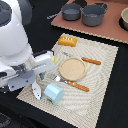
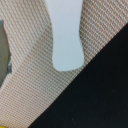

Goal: Interact with the objects in diverse but meaningful ways.

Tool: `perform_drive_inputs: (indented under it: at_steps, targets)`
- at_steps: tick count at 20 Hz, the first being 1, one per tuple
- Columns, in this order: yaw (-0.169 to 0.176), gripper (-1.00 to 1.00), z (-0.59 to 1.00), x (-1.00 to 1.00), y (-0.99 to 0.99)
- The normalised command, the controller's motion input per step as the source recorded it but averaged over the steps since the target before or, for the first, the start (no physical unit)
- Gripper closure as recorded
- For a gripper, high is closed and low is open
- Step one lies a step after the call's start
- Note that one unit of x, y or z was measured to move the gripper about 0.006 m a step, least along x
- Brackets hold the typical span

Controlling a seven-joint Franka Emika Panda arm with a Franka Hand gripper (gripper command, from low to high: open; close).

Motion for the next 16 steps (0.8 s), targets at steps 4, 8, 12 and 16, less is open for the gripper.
perform_drive_inputs:
  at_steps: [4,8,12,16]
  targets:
    - [0.0,-1.0,-0.18,0.15,-0.01]
    - [0.0,-1.0,-0.36,0.07,-0.03]
    - [0.0,-1.0,-0.23,0.08,0.0]
    - [0.0,-1.0,-0.23,0.04,0.0]
